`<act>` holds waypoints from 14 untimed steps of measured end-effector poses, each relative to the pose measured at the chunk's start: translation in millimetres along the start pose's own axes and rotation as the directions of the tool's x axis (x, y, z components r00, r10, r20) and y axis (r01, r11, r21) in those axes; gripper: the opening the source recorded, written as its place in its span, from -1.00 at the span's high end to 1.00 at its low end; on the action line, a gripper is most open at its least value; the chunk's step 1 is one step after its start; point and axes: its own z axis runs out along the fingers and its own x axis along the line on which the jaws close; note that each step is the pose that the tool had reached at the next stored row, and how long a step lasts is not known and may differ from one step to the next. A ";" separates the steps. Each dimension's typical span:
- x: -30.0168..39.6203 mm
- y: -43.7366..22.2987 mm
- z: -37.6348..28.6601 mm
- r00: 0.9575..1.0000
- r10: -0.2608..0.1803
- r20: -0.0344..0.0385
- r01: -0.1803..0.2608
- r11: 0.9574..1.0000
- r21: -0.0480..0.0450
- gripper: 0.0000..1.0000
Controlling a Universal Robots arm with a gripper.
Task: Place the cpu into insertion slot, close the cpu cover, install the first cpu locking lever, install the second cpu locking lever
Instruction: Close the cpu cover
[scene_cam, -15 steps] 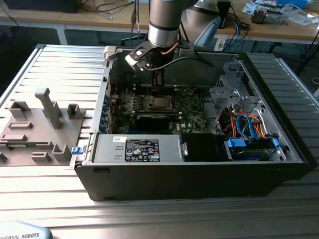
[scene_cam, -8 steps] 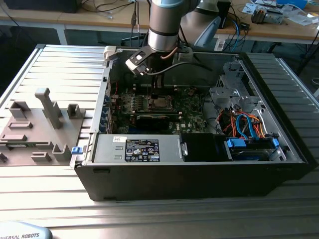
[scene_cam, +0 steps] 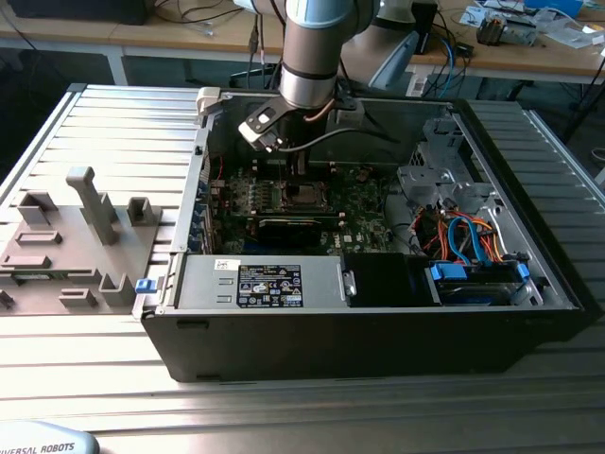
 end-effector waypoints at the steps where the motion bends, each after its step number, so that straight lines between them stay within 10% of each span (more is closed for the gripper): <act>1: 0.0 0.0 0.1 1.000 0.000 0.000 0.000 1.000 0.000 0.79; 8: 0.0 0.8 0.6 1.000 0.000 0.007 0.000 1.000 0.000 0.79; 14: -1.1 19.4 -8.3 1.000 0.000 0.007 0.000 1.000 0.005 0.79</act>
